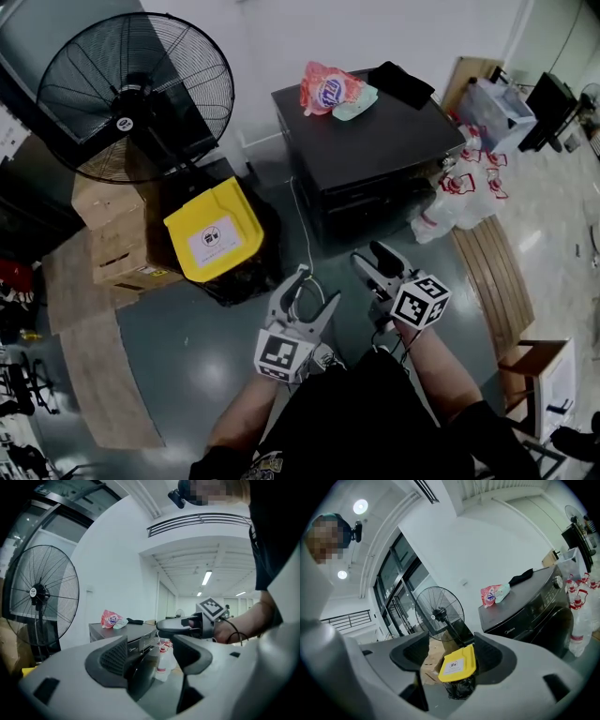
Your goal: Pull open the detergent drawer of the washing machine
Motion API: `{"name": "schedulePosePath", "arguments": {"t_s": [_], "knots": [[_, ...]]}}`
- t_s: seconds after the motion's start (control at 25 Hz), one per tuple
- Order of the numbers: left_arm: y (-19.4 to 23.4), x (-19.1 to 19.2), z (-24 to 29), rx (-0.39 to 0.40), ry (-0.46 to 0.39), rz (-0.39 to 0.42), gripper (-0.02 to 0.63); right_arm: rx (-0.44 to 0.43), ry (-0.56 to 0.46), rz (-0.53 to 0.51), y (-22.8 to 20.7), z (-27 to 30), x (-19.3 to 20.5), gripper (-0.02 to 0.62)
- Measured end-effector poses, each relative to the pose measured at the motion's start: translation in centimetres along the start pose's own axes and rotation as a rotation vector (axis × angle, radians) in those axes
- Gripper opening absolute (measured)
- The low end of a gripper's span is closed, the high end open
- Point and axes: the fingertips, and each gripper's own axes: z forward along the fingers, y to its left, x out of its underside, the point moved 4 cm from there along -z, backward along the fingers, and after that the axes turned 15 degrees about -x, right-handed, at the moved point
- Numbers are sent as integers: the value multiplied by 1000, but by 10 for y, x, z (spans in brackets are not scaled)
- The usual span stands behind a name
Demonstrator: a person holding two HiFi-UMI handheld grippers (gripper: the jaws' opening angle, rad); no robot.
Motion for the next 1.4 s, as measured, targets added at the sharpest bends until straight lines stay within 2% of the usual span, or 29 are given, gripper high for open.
{"name": "schedulePosePath", "arguments": {"t_s": [0.24, 0.48, 0.76, 1.0, 1.16, 1.28, 1.4], "knots": [[17, -3, 5, -16, -10, -1, 275, -6, 15, 50, -13, 22, 10, 357], [22, 3, 25, -22, 12, -9, 275, 5, 41, 96, -47, 37, 18, 381], [26, 9, 61, -47, 55, -5, 275, 41, 20, 274, -116, 50, 31, 443], [32, 20, 100, -61, 93, -25, 275, 44, 7, 419, -173, 64, 41, 456], [31, 25, 122, -46, 128, -30, 275, 33, -34, 526, -204, 73, 43, 459], [30, 26, 137, -32, 147, -30, 275, 62, -79, 616, -225, 75, 46, 468], [30, 26, 150, -22, 172, -40, 275, 52, -108, 626, -247, 80, 44, 479]]}}
